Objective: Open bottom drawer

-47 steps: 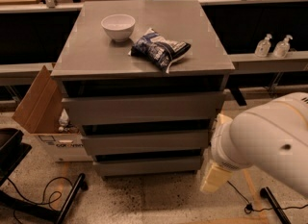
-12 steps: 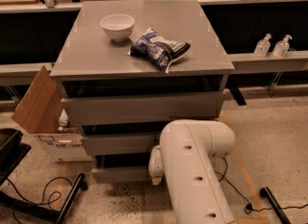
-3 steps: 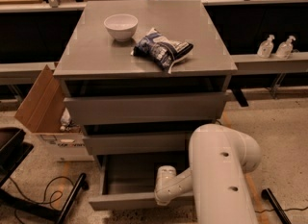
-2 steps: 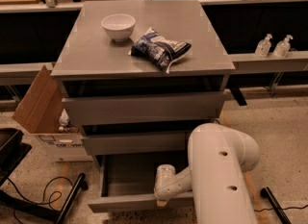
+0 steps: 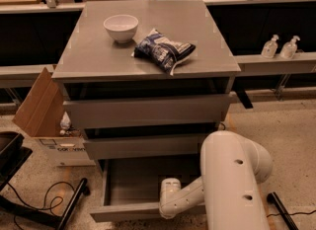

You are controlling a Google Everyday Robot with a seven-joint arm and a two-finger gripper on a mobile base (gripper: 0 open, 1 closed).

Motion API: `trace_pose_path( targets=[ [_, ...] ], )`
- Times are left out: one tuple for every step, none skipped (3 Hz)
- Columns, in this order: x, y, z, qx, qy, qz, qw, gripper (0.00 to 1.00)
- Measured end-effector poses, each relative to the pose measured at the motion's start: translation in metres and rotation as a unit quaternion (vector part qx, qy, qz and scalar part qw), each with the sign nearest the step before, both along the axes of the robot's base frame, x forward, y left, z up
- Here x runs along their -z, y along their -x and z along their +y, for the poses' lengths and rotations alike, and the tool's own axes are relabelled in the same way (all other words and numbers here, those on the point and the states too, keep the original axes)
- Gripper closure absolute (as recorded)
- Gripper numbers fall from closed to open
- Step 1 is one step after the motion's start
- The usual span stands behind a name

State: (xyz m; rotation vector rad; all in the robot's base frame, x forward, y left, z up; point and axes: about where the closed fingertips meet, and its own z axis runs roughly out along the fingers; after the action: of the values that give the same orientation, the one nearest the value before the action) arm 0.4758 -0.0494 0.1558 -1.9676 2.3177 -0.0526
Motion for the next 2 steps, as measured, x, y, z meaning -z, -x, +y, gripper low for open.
trace_pose_path(
  targets=[
    [0.0, 0.0, 0.0, 0.0, 0.0, 0.0, 1.0, 1.0],
    [0.0014, 0.0044, -0.0014, 0.003, 0.0, 0.003, 1.0, 1.0]
  ],
)
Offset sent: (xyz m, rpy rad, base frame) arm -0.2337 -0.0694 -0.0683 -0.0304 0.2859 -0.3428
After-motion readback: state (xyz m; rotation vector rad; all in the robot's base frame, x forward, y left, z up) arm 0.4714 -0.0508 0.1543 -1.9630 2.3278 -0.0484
